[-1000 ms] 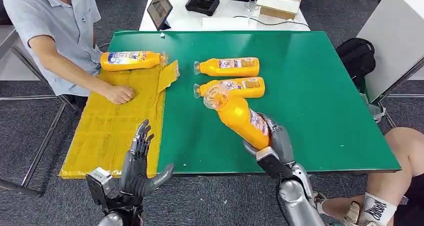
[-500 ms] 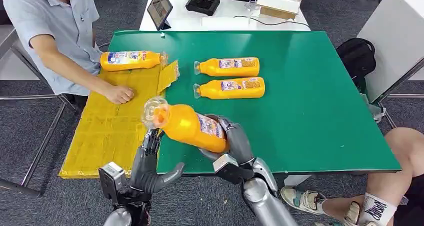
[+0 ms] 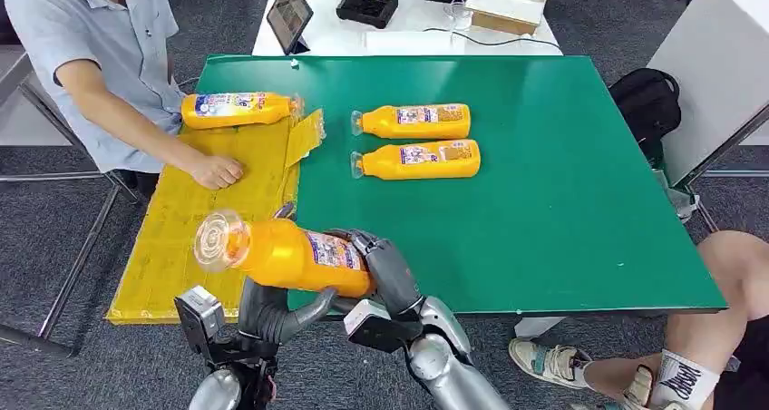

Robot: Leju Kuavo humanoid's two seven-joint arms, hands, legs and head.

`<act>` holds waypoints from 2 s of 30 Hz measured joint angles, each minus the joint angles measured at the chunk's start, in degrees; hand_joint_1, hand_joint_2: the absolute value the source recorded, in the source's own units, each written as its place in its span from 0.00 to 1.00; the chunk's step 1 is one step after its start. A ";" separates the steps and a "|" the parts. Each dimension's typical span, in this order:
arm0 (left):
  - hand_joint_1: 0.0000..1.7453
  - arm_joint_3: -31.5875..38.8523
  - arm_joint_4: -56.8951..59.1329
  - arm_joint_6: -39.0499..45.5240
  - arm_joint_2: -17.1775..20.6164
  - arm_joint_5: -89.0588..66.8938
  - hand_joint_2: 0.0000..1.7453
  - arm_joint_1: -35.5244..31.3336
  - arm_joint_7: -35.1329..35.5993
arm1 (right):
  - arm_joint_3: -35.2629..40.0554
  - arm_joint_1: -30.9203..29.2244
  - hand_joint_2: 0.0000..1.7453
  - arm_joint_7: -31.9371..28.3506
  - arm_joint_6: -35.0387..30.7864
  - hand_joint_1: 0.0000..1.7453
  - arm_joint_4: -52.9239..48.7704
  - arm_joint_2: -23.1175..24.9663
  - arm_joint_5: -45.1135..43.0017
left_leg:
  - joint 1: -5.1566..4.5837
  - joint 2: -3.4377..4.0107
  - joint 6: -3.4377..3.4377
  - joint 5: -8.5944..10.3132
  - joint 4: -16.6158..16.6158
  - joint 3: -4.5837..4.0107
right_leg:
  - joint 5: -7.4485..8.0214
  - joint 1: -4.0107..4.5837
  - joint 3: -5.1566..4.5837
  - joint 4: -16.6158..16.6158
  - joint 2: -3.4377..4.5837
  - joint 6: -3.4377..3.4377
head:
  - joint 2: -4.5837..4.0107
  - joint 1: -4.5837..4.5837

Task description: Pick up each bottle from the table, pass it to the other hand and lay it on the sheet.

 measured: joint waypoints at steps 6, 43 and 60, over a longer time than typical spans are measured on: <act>0.00 -0.94 -0.41 -0.52 0.00 1.68 1.00 -0.58 -2.12 | 2.07 -0.97 1.00 0.00 -0.28 0.97 2.57 0.35 -1.22 | -0.01 -0.01 0.00 0.00 0.00 0.00 | 0.00 -0.01 0.01 0.00 -0.01 0.00 | 0.00 0.00; 1.00 -1.14 1.20 -1.74 1.25 0.83 1.00 -1.99 3.32 | 3.65 -2.59 0.00 -0.96 -12.37 0.00 8.22 0.70 4.44 | 0.00 0.00 0.00 0.00 0.00 0.00 | 0.00 0.00 -0.02 0.00 0.00 0.00 | 0.00 -0.02; 1.00 11.48 3.96 25.59 4.33 -25.75 1.00 -8.64 4.37 | 3.54 2.82 0.00 -5.38 -22.63 0.00 3.69 -0.72 8.38 | 0.00 -0.02 0.00 0.01 0.00 0.00 | 0.00 0.00 -0.03 0.01 -0.02 0.00 | 0.00 -0.02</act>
